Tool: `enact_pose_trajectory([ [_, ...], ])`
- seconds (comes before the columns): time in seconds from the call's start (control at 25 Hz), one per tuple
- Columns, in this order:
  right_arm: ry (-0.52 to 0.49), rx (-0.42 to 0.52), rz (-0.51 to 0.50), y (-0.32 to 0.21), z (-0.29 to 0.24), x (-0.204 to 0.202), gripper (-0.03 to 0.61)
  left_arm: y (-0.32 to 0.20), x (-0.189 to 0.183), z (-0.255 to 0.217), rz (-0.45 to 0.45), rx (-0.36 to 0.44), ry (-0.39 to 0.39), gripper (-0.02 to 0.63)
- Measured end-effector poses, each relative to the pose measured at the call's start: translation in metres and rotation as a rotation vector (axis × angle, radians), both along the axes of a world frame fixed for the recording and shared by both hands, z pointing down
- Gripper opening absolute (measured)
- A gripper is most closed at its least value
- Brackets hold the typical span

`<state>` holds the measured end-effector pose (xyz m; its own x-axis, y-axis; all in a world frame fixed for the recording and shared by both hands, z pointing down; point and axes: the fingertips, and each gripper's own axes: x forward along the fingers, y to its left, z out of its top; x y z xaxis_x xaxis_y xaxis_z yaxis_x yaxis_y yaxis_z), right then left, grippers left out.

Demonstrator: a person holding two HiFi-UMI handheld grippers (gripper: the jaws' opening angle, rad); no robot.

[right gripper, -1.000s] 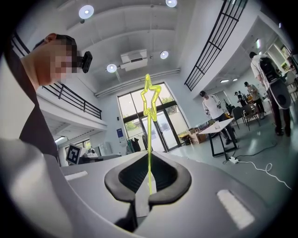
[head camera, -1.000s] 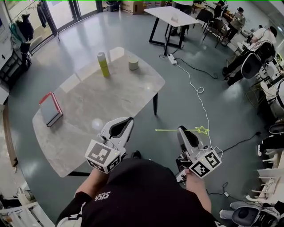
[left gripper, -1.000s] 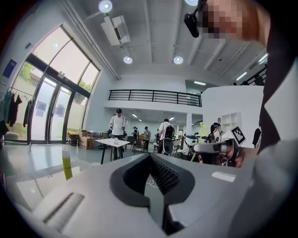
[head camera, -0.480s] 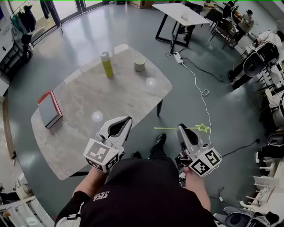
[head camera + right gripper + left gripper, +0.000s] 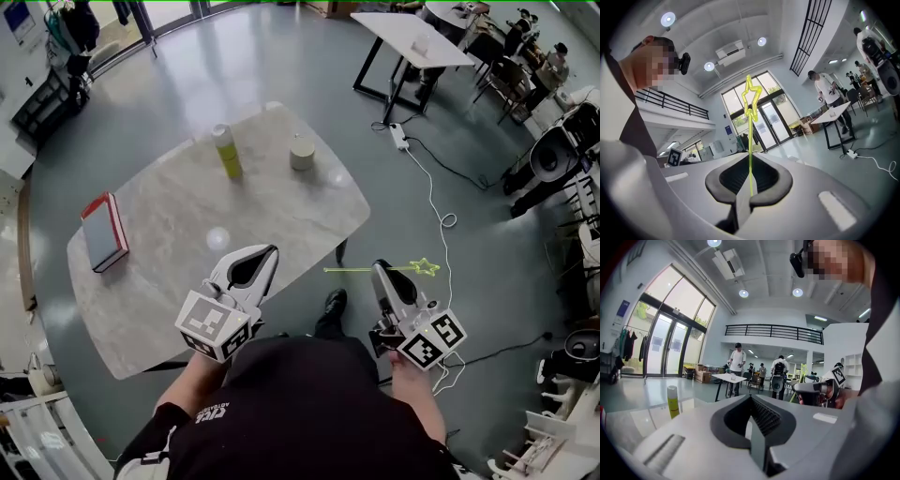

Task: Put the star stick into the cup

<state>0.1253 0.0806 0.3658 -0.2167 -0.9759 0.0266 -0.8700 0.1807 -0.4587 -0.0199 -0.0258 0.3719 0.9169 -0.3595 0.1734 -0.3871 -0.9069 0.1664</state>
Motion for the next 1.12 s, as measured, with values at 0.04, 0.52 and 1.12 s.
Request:
enact_pose_trajectory([
  [0.04, -0.001, 0.000, -0.013, -0.009, -0.001, 0.012, 0.029, -0.005, 0.010, -0.002, -0.010, 0.001, -0.002, 0.002],
  [0.52, -0.036, -0.010, -0.208, -0.088, -0.003, 0.102, 0.029, -0.058, 0.085, -0.014, -0.204, -0.001, -0.025, 0.002],
  [1.12, -0.044, -0.074, -0.331, -0.174, 0.019, 0.111, 0.029, -0.111, 0.088, -0.007, -0.321, -0.003, -0.039, 0.002],
])
